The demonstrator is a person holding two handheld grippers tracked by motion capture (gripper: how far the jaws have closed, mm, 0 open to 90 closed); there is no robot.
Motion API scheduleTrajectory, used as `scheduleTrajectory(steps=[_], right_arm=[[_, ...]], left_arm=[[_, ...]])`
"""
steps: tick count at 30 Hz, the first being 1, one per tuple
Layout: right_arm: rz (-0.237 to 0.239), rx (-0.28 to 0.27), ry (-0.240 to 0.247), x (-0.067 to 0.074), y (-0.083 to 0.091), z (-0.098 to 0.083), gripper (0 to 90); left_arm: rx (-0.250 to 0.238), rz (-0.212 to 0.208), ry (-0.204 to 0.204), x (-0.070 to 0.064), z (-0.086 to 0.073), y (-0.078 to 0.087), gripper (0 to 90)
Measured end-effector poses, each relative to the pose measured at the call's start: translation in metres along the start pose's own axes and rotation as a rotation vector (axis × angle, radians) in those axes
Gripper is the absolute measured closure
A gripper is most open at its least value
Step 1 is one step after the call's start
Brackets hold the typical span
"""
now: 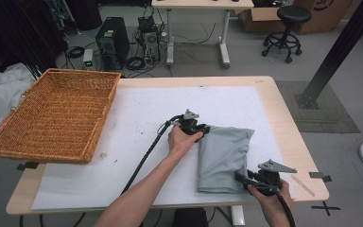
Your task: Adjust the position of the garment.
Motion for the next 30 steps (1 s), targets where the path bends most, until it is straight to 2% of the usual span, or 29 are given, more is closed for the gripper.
scheduleTrajectory(steps=[2,6,10,14,19,25,28,30], right_arm=[[0.008,-0.007,-0.018,0.001,0.000,0.000,71.8],[0.044,-0.009,-0.067,0.003,-0.002,0.001,74.5],[0.051,-0.011,-0.046,0.010,-0.009,0.009,74.6],[0.066,-0.008,-0.015,0.026,-0.031,0.029,74.3],[0.097,-0.010,0.019,0.051,-0.072,0.056,74.1],[0.160,-0.027,0.045,0.093,-0.117,0.087,73.9],[0.174,-0.037,0.049,0.107,-0.131,0.096,73.7],[0.171,-0.038,0.055,0.110,-0.134,0.097,73.3]], left_arm=[[-0.002,-0.011,0.002,0.000,0.001,0.001,84.0],[0.002,-0.007,0.006,0.004,0.002,0.005,85.4],[-0.003,0.031,-0.016,0.018,0.008,0.015,85.4],[-0.010,0.088,-0.023,0.048,0.015,0.034,85.4],[-0.016,0.173,-0.010,0.099,0.020,0.069,85.3],[-0.030,0.268,0.016,0.153,0.022,0.111,85.3],[-0.034,0.292,0.035,0.169,0.020,0.122,85.2],[-0.027,0.291,0.027,0.171,0.018,0.122,85.1]])
Point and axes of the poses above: each handheld gripper's, and its own axes: y roughly backward along the jaws, z roughly out of its top, x roughly to its left, the point moved 10 cm from there along -y, roughly forward along the jaws, and after that the axes turned 11 degrees about -z, right-handed, at the moved point
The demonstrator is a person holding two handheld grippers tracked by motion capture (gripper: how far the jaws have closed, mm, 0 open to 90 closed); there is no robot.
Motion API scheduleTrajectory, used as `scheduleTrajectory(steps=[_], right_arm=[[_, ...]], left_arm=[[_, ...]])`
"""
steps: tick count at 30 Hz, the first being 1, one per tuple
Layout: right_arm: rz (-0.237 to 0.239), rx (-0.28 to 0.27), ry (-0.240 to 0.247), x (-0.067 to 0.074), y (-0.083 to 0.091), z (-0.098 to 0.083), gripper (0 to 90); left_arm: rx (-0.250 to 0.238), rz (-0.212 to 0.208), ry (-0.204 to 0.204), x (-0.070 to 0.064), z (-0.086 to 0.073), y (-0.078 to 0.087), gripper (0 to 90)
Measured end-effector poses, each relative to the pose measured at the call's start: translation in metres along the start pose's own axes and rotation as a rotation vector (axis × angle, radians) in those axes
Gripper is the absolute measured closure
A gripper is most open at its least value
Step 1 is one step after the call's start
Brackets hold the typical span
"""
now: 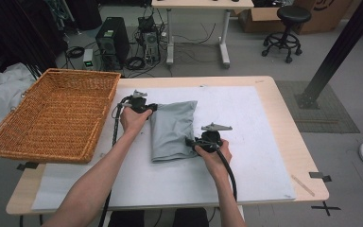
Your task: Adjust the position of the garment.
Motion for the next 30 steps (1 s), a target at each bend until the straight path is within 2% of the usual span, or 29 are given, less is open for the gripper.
scheduleTrajectory(steps=[3,5,6,7,9,12,14,16,17,19,20,21,23,25,27,30], right_arm=[[-0.010,0.004,0.015,-0.003,0.005,-0.003,70.4],[-0.019,0.012,0.005,-0.008,0.011,-0.008,65.1],[-0.016,0.010,-0.007,-0.010,0.013,-0.010,64.7],[-0.020,-0.002,-0.012,-0.014,0.015,-0.013,62.6],[-0.022,-0.024,-0.046,-0.019,0.019,-0.015,56.3],[-0.031,-0.046,-0.051,-0.023,0.021,-0.016,49.3],[-0.037,-0.058,-0.048,-0.024,0.021,-0.015,36.5],[-0.043,-0.060,-0.058,-0.027,0.021,-0.012,26.9],[-0.045,-0.064,-0.072,-0.028,0.022,-0.011,20.5],[-0.059,-0.092,-0.106,-0.032,0.024,-0.005,7.8],[-0.058,-0.106,-0.116,-0.033,0.026,-0.003,4.8],[-0.063,-0.134,-0.126,-0.035,0.030,0.001,2.3],[-0.058,-0.171,-0.113,-0.037,0.037,0.007,0.6],[-0.063,-0.203,-0.076,-0.040,0.045,0.012,0.6],[-0.078,-0.223,-0.055,-0.044,0.053,0.015,0.6],[-0.096,-0.257,-0.026,-0.052,0.068,0.020,0.4]], left_arm=[[0.015,0.015,-0.054,-0.001,-0.002,-0.003,84.5],[0.016,0.026,-0.068,-0.001,-0.003,-0.003,82.8],[0.015,0.033,-0.080,0.001,-0.003,-0.003,80.5],[0.004,0.039,-0.093,0.003,-0.002,-0.003,74.2],[-0.017,0.019,-0.074,0.003,0.000,-0.001,60.2],[-0.069,0.019,-0.080,0.003,0.007,0.007,47.6],[-0.108,0.003,-0.062,-0.001,0.011,0.012,40.4],[-0.127,0.008,-0.046,-0.006,0.015,0.018,31.0],[-0.136,-0.005,-0.045,-0.010,0.018,0.021,29.5],[-0.140,-0.054,-0.047,-0.020,0.021,0.027,20.0],[-0.139,-0.102,-0.042,-0.028,0.023,0.032,19.7],[-0.142,-0.121,-0.032,-0.032,0.025,0.036,19.0],[-0.138,-0.156,-0.021,-0.042,0.028,0.046,15.3],[-0.167,-0.179,-0.046,-0.050,0.032,0.058,13.2],[-0.198,-0.206,-0.054,-0.058,0.035,0.069,12.8],[-0.227,-0.232,-0.103,-0.071,0.039,0.090,12.7]])
Point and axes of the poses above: each handheld gripper's, and its own axes: y roughly backward along the jaws, z roughly out of its top, x roughly to its left, the point moved 10 cm from there along -y, roughly forward along the jaws, and after that the axes turned 11 degrees about -z, right-handed, at the moved point
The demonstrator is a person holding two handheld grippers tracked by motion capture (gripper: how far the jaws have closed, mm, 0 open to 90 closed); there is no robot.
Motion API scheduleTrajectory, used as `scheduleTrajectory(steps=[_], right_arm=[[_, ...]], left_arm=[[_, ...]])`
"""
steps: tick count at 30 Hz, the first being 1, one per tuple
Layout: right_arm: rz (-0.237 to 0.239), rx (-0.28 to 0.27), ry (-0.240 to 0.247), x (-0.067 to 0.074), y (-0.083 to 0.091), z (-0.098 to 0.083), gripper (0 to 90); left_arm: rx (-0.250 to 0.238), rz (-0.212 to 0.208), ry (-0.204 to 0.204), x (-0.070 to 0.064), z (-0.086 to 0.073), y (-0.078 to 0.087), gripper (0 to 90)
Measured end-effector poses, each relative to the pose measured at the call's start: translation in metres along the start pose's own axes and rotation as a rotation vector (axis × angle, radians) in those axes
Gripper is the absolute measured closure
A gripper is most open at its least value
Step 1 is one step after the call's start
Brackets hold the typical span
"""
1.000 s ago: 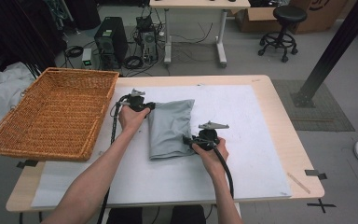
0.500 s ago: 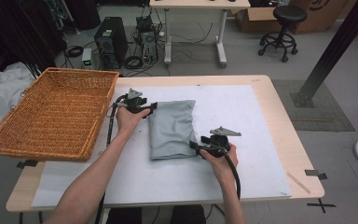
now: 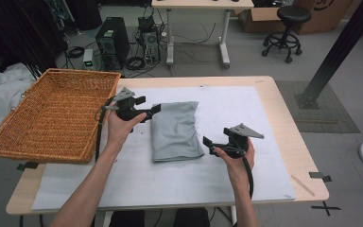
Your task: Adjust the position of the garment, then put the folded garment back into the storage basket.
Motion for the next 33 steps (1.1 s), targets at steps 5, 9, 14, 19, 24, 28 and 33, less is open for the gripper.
scheduleTrajectory(steps=[5,9,14,19,24,28,33], right_arm=[[-0.020,-0.030,0.004,-0.014,0.018,0.005,0.1],[-0.053,-0.040,0.035,-0.026,0.024,0.004,0.3],[-0.096,-0.078,0.062,-0.039,0.028,0.006,0.4],[-0.105,-0.088,0.063,-0.045,0.029,0.009,0.4],[-0.102,-0.071,0.058,-0.046,0.027,0.006,0.4],[-0.105,-0.073,0.062,-0.046,0.027,0.007,0.5],[-0.104,-0.080,0.070,-0.045,0.030,0.008,0.6]], left_arm=[[-0.079,-0.029,-0.066,-0.026,0.018,0.026,10.9],[-0.114,-0.049,-0.077,-0.039,0.021,0.041,10.8],[-0.111,-0.052,-0.085,-0.046,0.004,0.051,9.4],[-0.095,-0.042,-0.073,-0.048,-0.019,0.058,9.2],[-0.083,-0.042,-0.036,-0.050,-0.035,0.055,9.3],[-0.058,-0.045,0.029,-0.048,-0.046,0.043,9.3],[-0.038,-0.042,0.102,-0.046,-0.057,0.025,10.4]])
Point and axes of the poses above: each handheld gripper's, and its own axes: y roughly backward along the jaws, z roughly out of its top, x roughly to its left, the point moved 10 cm from there along -y, roughly forward along the jaws, and after that the axes turned 11 degrees about -z, right-handed, at the moved point
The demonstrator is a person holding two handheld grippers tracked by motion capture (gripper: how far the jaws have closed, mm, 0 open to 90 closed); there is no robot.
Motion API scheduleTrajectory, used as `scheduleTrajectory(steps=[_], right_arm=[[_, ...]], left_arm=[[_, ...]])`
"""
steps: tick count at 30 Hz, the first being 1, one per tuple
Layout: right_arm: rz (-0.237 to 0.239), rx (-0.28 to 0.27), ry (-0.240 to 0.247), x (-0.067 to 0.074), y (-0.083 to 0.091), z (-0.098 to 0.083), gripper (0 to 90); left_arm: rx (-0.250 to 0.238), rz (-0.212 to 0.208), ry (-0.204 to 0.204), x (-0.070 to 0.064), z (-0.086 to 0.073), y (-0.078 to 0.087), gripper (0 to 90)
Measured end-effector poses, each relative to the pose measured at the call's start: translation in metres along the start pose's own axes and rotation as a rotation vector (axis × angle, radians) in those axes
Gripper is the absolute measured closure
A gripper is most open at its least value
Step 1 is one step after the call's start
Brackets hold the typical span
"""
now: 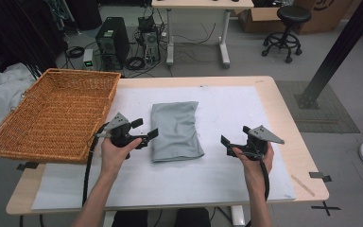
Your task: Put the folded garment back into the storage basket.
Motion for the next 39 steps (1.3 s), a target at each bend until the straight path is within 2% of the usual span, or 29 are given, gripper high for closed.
scheduleTrajectory(steps=[3,8,11,13,16,18,21,24,30,31,33,34,39], right_arm=[[-0.001,-0.004,0.001,0.000,0.001,0.001,0.7],[0.003,-0.002,0.013,0.002,0.002,0.002,1.0],[-0.001,-0.006,0.017,0.000,0.003,0.004,1.0],[-0.001,-0.009,0.018,0.000,0.003,0.005,1.2],[0.000,-0.009,0.017,0.000,0.004,0.005,1.3],[-0.001,-0.007,0.018,-0.001,0.004,0.004,1.3],[-0.002,-0.009,0.009,-0.002,0.005,0.003,1.4],[-0.002,-0.008,0.009,-0.002,0.005,0.002,1.6],[0.001,-0.008,0.010,0.000,0.004,0.003,1.8],[0.003,-0.007,0.013,0.001,0.004,0.003,2.0],[0.003,-0.006,0.015,0.002,0.003,0.003,2.0],[0.004,-0.006,0.014,0.002,0.003,0.003,2.1],[0.008,-0.004,0.010,0.005,0.002,0.001,2.2]], left_arm=[[-0.020,0.007,0.084,0.005,-0.004,-0.011,10.7],[0.006,0.089,0.191,0.019,-0.018,-0.025,11.2],[0.032,0.141,0.217,0.022,-0.026,-0.031,10.9],[0.050,0.214,0.212,0.028,-0.031,-0.030,10.3],[0.046,0.275,0.262,0.036,-0.037,-0.032,10.2],[0.041,0.273,0.305,0.037,-0.040,-0.037,10.4],[0.018,0.257,0.317,0.037,-0.042,-0.043,9.4],[-0.017,0.229,0.353,0.034,-0.040,-0.051,10.2],[0.007,0.256,0.321,0.029,-0.038,-0.067,7.9],[0.019,0.268,0.307,0.029,-0.039,-0.069,7.1],[0.074,0.303,0.247,0.027,-0.040,-0.075,5.6],[0.085,0.310,0.237,0.025,-0.041,-0.077,5.1],[0.106,0.380,0.179,0.022,-0.043,-0.088,1.7]])
Point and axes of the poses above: each handheld gripper's, and its own axes: y roughly backward along the jaws, z roughly out of its top, x roughly to its left, the point moved 10 cm from there along -y, roughly forward along the jaws, and after that the axes turned 11 degrees about -z, right-handed, at the moved point
